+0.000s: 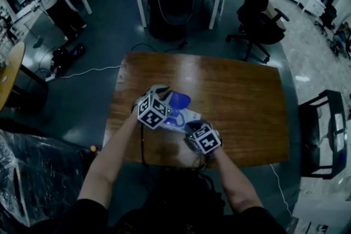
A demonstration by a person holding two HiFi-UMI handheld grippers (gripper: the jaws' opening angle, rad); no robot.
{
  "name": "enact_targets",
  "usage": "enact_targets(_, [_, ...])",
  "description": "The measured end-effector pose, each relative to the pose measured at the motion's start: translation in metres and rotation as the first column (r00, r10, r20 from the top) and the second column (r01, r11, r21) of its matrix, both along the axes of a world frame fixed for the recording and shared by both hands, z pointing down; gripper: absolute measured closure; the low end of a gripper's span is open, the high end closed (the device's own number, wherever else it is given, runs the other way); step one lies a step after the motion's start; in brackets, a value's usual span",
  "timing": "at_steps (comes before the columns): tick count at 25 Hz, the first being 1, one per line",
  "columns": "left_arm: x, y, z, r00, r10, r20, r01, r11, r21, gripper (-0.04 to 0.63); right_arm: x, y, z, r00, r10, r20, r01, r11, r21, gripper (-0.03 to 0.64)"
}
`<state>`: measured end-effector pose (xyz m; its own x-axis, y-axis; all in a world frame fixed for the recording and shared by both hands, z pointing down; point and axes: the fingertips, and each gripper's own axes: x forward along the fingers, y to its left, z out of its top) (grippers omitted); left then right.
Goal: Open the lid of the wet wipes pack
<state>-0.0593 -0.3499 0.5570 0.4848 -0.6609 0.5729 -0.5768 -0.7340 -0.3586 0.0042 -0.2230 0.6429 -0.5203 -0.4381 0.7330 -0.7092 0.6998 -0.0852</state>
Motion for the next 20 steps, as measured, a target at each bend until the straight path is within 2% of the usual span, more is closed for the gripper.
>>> enact_targets(1, [-0.005,0.003,-0.004,1.000,-0.012,0.001,0.012,1.000,0.010,0.589,0.002,-0.004,-0.005,1.000,0.008,0.015,-0.008,1.000,0.015,0.606])
enact_targets(5, [-0.015,0.019,-0.016,0.998,-0.059,-0.035,0.059,0.998,0.002,0.588,0.002,-0.018,-0.037,0.996,0.024,0.081,-0.030,0.997,0.076,0.606])
enact_targets(9, [-0.015,0.036,-0.030,0.985,-0.112,-0.130,0.108,0.993,-0.037,0.589,-0.007,-0.029,-0.081,0.988,0.021,0.156,-0.047,0.985,0.166,0.606])
enact_targets(13, [-0.010,0.059,-0.051,0.960,-0.137,-0.244,0.125,0.990,-0.064,0.589,-0.015,-0.032,-0.132,0.968,0.001,0.250,-0.069,0.962,0.263,0.606])
enact_targets(16, [-0.004,0.078,-0.066,0.942,-0.145,-0.304,0.131,0.989,-0.065,0.589,-0.017,-0.030,-0.172,0.945,-0.021,0.327,-0.092,0.941,0.325,0.606])
enact_targets(20, [-0.004,0.096,-0.088,0.901,-0.176,-0.396,0.157,0.984,-0.079,0.589,-0.022,-0.022,-0.217,0.913,-0.071,0.403,-0.102,0.914,0.393,0.606])
